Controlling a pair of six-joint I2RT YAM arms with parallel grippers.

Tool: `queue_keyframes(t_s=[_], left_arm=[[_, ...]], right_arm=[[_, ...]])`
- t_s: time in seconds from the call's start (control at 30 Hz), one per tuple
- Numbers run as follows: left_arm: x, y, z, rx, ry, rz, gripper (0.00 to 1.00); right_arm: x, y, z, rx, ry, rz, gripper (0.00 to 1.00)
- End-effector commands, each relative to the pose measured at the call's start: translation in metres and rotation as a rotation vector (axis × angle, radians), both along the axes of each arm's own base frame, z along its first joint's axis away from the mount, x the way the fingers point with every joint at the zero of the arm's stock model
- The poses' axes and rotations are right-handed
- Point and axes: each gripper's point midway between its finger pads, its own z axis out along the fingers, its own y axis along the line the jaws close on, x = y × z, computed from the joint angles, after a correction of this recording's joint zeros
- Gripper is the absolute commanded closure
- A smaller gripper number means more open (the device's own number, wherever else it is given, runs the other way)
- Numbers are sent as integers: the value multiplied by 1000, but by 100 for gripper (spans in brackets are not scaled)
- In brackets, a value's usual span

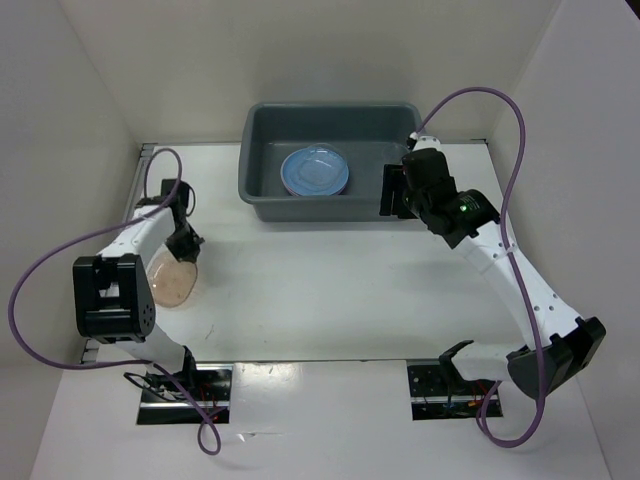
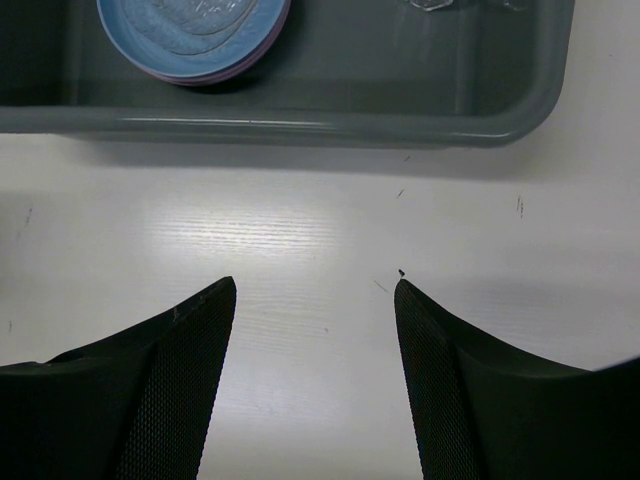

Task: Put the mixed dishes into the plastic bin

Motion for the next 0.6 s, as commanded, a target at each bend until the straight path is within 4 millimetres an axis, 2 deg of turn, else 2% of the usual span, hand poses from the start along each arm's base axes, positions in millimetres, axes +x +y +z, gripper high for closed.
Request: queue_keyframes(t_s=[0.0,0.1,0.13,0.23,0.27,0.3,0.37,0.4,0.43,0.47,0.5,0.53,0.57], left_arm=[[55,3,84,5,-244,-12,100],[77,-2,122,14,-324,-42,100],[91,-6,144,7,-378,-56,100],[110,-26,170,32,-416,-119,100],[117,-33,180,42,-437,-146,100],[132,-56,203,47,-484,-196,100],[149,-79,228,63,-538,-251,100],[159,-94,223,65,-515,-295,100],[171,-125,262,35,-619,-349,100],[176,-143,272,14,-644,-397,100],[189,-162,261,-6,-626,-442,100],[193,-188,269,-38,-659,-489,100],[198,-201,299,-58,-744,-518,100]], right_arm=[[4,1,13,7,-63,-2,30],[6,2,10,10,-54,-7,30],[7,3,6,5,-45,-7,30],[7,7,3,0,-36,2,30],[8,7,7,5,-46,2,30],[10,8,4,0,-37,2,30],[11,9,7,5,-44,2,30],[9,8,6,0,-37,2,30],[11,7,3,-11,-30,-6,30],[12,7,7,-5,-39,-7,30],[12,7,7,-5,-40,-7,30],[14,6,4,-16,-35,-15,30],[13,3,3,-27,-31,-26,30]])
